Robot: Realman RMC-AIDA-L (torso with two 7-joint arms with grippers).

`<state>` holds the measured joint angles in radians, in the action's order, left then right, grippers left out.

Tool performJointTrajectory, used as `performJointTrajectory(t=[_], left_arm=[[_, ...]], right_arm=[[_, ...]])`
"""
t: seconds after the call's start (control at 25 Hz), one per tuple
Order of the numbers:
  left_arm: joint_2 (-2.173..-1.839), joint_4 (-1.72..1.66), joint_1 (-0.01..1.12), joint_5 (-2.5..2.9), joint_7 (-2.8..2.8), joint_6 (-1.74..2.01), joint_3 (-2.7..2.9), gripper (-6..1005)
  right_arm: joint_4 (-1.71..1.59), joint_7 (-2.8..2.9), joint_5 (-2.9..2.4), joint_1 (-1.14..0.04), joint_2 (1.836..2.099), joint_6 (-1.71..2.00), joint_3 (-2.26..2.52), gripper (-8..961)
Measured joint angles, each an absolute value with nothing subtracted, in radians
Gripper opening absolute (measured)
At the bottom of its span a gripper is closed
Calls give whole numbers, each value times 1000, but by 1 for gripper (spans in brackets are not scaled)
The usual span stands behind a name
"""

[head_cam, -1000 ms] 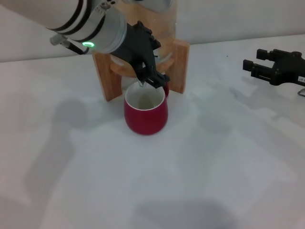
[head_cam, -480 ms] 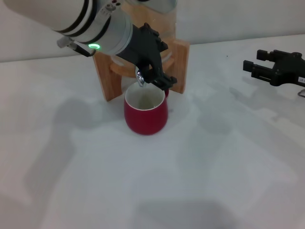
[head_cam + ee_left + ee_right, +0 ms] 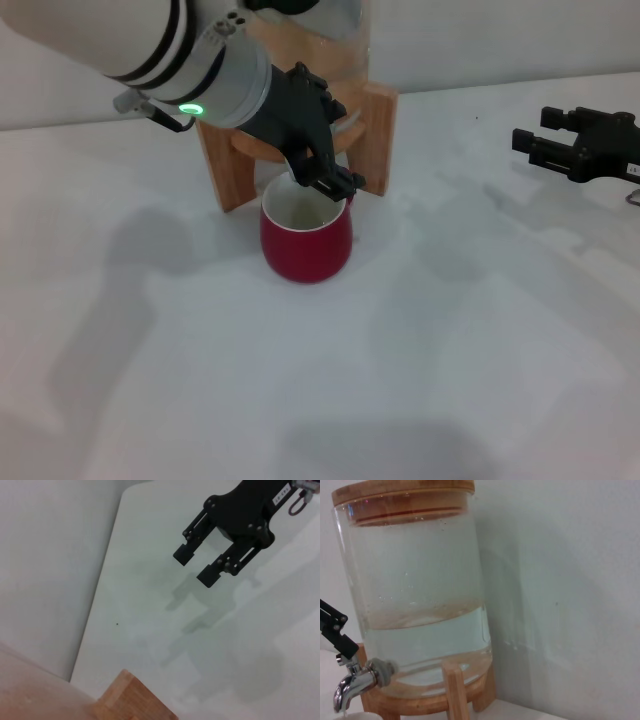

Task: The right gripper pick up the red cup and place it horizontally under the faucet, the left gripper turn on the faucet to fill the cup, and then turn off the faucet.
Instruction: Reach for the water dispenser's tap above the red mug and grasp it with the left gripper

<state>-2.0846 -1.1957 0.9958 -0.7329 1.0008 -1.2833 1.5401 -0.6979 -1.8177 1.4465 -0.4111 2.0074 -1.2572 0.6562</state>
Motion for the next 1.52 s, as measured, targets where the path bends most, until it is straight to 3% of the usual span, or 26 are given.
performJointTrajectory(t=[1.52], left_arm=[[-2086,-1300,944,-701,921,-1363,1577,796]], right_arm=[[-698,-1812,1445,-406,2005,-1256,661,576]])
